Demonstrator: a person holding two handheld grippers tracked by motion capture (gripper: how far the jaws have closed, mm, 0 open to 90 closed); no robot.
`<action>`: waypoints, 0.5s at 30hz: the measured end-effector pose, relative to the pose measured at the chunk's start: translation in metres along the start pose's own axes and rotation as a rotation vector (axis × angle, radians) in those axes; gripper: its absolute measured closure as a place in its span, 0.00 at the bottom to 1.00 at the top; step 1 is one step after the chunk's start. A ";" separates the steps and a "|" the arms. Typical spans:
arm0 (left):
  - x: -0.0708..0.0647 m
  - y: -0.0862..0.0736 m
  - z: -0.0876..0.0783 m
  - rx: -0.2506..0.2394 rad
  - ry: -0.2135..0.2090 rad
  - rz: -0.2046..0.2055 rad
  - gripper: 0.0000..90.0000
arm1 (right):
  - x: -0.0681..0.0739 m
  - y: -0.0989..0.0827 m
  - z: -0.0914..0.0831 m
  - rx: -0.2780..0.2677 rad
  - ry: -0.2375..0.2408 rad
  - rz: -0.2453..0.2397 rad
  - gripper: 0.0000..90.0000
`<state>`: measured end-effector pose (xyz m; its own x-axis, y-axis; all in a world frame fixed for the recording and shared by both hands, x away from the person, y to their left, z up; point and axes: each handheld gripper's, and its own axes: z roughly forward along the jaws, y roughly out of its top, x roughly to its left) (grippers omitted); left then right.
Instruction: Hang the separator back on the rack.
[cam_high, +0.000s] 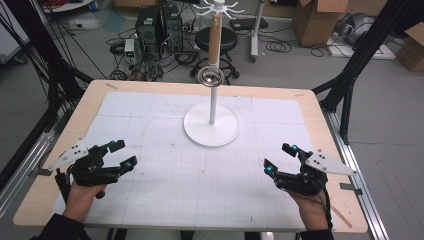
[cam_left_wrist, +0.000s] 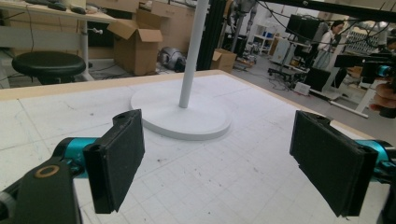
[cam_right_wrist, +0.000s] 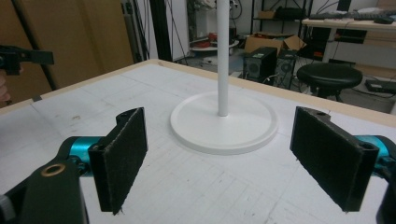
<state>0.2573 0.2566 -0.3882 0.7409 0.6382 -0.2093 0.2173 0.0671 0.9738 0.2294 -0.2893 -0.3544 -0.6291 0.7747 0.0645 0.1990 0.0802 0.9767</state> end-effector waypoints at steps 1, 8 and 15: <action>-0.001 -0.001 -0.001 0.000 -0.004 0.004 0.20 | 0.001 -0.001 -0.003 -0.003 0.000 -0.002 0.20; -0.008 -0.005 0.001 -0.001 -0.023 0.004 0.20 | 0.003 -0.014 -0.013 0.009 -0.015 0.014 0.20; -0.009 -0.007 0.002 0.009 -0.022 0.010 0.20 | 0.000 -0.015 -0.016 -0.001 -0.034 0.032 0.20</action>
<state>0.2502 0.2490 -0.3933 0.7567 0.6217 -0.2021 0.2160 0.0540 0.9749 0.2144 -0.3010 -0.3655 -0.5965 0.7977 0.0883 0.2173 0.0546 0.9746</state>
